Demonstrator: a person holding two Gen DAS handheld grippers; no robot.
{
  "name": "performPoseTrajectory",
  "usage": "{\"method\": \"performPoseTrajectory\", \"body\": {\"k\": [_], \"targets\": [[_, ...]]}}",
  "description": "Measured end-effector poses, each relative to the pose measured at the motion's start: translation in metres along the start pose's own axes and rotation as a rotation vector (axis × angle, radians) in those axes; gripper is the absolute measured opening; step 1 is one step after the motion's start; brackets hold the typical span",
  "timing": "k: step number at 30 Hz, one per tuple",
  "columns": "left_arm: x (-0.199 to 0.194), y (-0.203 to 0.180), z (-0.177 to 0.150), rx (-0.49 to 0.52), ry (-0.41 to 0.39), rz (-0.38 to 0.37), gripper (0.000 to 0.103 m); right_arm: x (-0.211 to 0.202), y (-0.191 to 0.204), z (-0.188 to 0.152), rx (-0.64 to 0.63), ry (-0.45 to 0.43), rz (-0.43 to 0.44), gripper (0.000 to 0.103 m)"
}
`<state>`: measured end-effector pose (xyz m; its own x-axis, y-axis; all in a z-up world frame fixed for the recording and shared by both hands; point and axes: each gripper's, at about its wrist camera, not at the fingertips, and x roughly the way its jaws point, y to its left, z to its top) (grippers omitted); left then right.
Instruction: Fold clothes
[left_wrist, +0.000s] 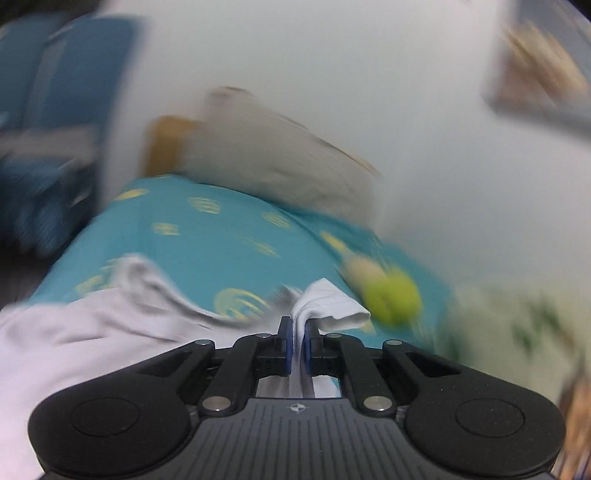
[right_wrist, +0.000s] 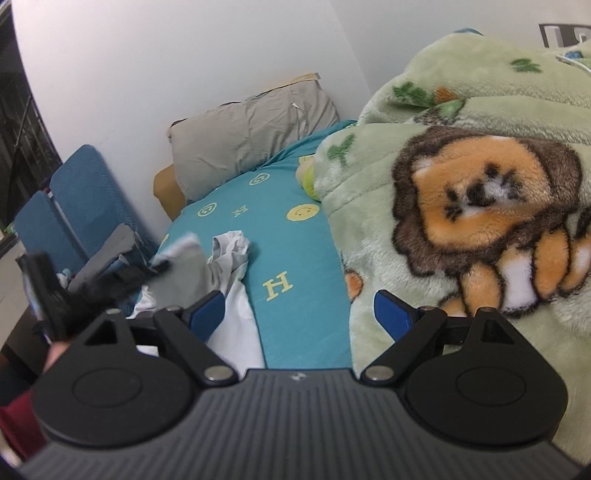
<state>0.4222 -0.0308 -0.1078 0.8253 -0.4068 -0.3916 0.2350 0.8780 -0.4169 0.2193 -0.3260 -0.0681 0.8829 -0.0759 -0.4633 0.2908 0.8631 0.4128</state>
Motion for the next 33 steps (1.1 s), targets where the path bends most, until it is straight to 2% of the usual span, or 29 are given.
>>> {"method": "performPoseTrajectory", "body": {"k": [1, 3, 5, 6, 7, 9, 12, 16, 19, 22, 28, 33], "targets": [[0.002, 0.014, 0.004, -0.046, -0.008, 0.08, 0.006, 0.0, 0.002, -0.001, -0.008, 0.002, 0.001, 0.089], [0.009, 0.041, 0.005, -0.098, 0.027, 0.254, 0.007, 0.001, 0.005, -0.003, -0.017, 0.003, 0.004, 0.089], [0.011, 0.064, 0.002, -0.158, 0.068, 0.318, 0.011, 0.003, 0.006, -0.003, -0.023, 0.006, 0.001, 0.089], [0.009, 0.073, 0.001, -0.186, 0.071, 0.326, 0.021, 0.004, 0.005, -0.003, -0.022, 0.008, -0.001, 0.089], [0.004, 0.079, -0.002, -0.2, 0.076, 0.332, 0.039, 0.005, 0.004, -0.003, -0.019, 0.009, -0.004, 0.089], [-0.006, 0.088, -0.007, -0.219, 0.09, 0.344, 0.055, 0.007, 0.002, -0.002, -0.007, 0.011, -0.007, 0.089], [-0.025, 0.095, -0.016, -0.271, 0.142, 0.318, 0.061, 0.009, -0.001, -0.001, 0.008, 0.013, -0.006, 0.089], [-0.054, 0.093, -0.043, -0.395, 0.227, 0.216, 0.061, 0.011, 0.001, -0.003, 0.008, 0.023, -0.002, 0.089], [-0.057, 0.082, -0.06, -0.431, 0.269, 0.16, 0.059, 0.011, 0.003, -0.004, 0.004, 0.026, 0.004, 0.089], [-0.053, 0.069, -0.069, -0.421, 0.236, 0.186, 0.052, 0.01, 0.004, -0.005, -0.005, 0.027, 0.004, 0.089], [-0.063, 0.066, -0.071, -0.598, 0.255, 0.236, 0.048, 0.01, 0.003, -0.005, 0.011, 0.036, 0.003, 0.089], [-0.079, 0.069, -0.081, -0.75, 0.29, 0.23, 0.052, 0.009, 0.001, -0.004, 0.03, 0.043, 0.014, 0.089]]}}
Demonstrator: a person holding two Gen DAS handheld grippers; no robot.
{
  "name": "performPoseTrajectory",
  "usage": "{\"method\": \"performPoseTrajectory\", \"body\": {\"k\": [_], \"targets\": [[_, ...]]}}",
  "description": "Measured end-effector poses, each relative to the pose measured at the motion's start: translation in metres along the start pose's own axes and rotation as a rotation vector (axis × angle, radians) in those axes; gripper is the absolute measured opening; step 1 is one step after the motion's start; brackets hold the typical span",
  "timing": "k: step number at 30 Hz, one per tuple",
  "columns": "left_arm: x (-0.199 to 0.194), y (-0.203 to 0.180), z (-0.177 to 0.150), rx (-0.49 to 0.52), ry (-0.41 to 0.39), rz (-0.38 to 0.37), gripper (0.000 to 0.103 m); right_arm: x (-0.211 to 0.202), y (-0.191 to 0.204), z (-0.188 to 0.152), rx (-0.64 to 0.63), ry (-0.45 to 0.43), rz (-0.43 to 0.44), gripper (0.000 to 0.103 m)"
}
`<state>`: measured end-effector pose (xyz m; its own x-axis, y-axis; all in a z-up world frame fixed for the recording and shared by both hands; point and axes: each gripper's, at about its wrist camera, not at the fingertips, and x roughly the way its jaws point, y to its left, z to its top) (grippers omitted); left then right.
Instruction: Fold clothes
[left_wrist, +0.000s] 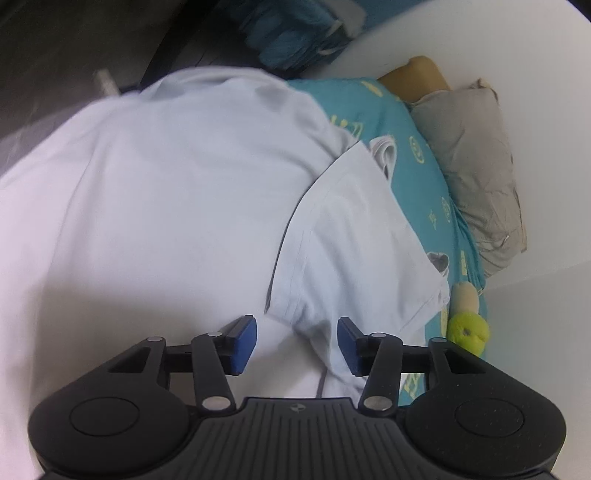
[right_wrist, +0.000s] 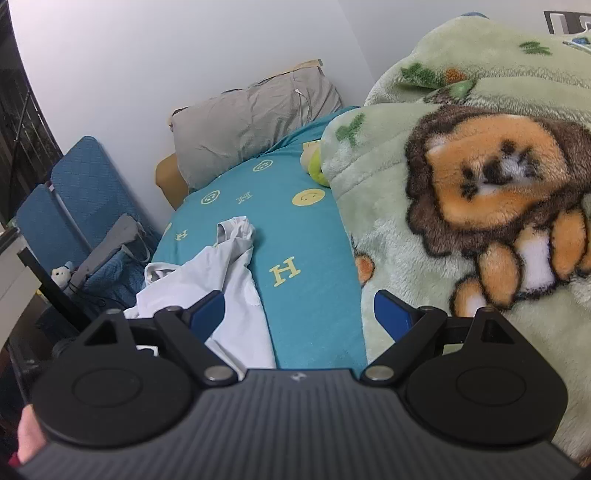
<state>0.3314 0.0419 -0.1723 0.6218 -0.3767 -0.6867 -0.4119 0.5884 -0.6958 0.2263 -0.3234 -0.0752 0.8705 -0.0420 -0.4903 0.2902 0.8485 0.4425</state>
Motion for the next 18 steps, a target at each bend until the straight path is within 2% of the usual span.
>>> {"method": "performPoseTrajectory", "body": {"k": [3, 8, 9, 10, 11, 12, 14, 17, 18], "targets": [[0.0, 0.004, -0.008, -0.06, 0.01, -0.034, 0.063, -0.001, 0.0, -0.001, 0.005, 0.004, 0.005, 0.089], [0.012, 0.002, -0.007, -0.065, -0.053, -0.098, 0.059, -0.001, 0.0, -0.002, 0.01, 0.01, 0.011, 0.089], [0.015, 0.0, -0.004, -0.058, -0.06, -0.099, 0.049, -0.001, 0.0, -0.002, 0.009, 0.01, 0.011, 0.089], [0.017, -0.001, 0.0, -0.046, -0.066, -0.112, 0.029, -0.001, 0.0, -0.002, 0.008, 0.011, 0.011, 0.089], [0.019, -0.002, 0.004, -0.033, -0.073, -0.128, 0.016, -0.001, 0.0, -0.002, 0.008, 0.011, 0.01, 0.089], [0.018, -0.007, 0.007, 0.019, -0.111, -0.11, 0.003, -0.001, -0.001, -0.002, 0.01, 0.012, 0.011, 0.089], [0.015, -0.019, 0.012, 0.15, -0.199, -0.046, 0.003, 0.0, -0.002, -0.002, 0.015, 0.015, 0.014, 0.089], [0.018, -0.029, 0.013, 0.283, -0.199, 0.033, 0.004, 0.0, -0.002, -0.003, 0.007, 0.012, 0.03, 0.089], [0.018, -0.032, 0.013, 0.325, -0.196, 0.058, 0.007, 0.0, -0.002, -0.003, 0.002, 0.012, 0.037, 0.089]]}}
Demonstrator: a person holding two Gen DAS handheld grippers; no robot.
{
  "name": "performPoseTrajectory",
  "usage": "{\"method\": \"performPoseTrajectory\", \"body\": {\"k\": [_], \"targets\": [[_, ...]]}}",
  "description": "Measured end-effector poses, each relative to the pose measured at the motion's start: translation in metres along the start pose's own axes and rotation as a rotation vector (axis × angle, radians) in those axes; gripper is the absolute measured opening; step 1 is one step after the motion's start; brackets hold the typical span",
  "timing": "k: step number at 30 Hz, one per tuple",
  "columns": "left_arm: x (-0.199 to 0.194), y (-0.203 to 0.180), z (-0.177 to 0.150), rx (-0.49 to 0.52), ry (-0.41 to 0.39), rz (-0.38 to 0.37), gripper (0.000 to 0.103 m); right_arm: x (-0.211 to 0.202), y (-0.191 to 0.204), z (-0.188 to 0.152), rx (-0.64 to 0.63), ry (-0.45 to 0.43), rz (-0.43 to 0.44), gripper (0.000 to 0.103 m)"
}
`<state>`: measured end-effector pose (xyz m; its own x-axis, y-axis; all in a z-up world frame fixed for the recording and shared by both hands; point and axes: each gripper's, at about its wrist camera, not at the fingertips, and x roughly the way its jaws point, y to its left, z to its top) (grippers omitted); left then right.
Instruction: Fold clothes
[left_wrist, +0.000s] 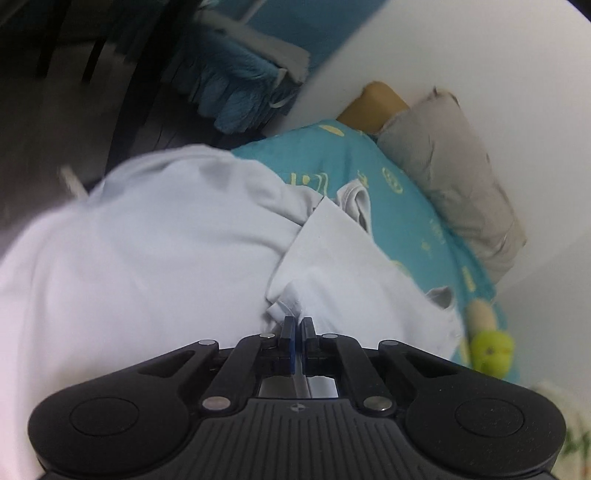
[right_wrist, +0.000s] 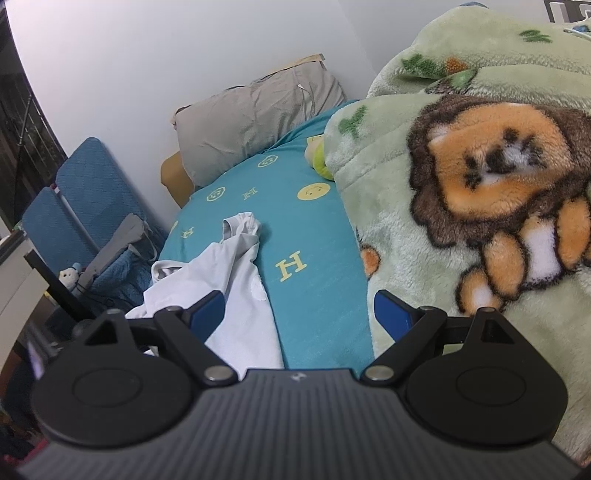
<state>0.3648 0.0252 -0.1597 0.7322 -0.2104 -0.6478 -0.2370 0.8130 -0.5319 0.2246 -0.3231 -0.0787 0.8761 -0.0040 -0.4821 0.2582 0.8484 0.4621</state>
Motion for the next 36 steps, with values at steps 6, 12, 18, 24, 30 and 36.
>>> {"method": "performPoseTrajectory", "body": {"k": [6, 12, 18, 24, 30, 36], "targets": [[-0.072, -0.014, -0.006, 0.224, 0.016, 0.046, 0.047, 0.004, 0.011, -0.012, -0.093, 0.071, 0.05, 0.089], [-0.198, 0.0, -0.059, 0.423, -0.026, 0.067, 0.064, -0.026, 0.026, -0.017, -0.174, 0.049, 0.13, 0.089], [-0.285, 0.012, -0.1, 0.405, -0.077, -0.036, 0.076, -0.081, 0.03, -0.013, -0.179, 0.023, 0.158, 0.089], [-0.29, 0.023, -0.144, 0.397, 0.036, -0.168, 0.076, -0.146, 0.016, -0.01, -0.18, -0.005, 0.148, 0.089], [-0.266, 0.001, -0.177, 0.444, 0.183, -0.314, 0.072, -0.178, -0.015, -0.02, -0.104, -0.037, 0.076, 0.089], [-0.227, -0.025, -0.206, 0.378, 0.364, -0.411, 0.063, -0.167, -0.027, -0.012, -0.048, -0.084, 0.049, 0.089]]}}
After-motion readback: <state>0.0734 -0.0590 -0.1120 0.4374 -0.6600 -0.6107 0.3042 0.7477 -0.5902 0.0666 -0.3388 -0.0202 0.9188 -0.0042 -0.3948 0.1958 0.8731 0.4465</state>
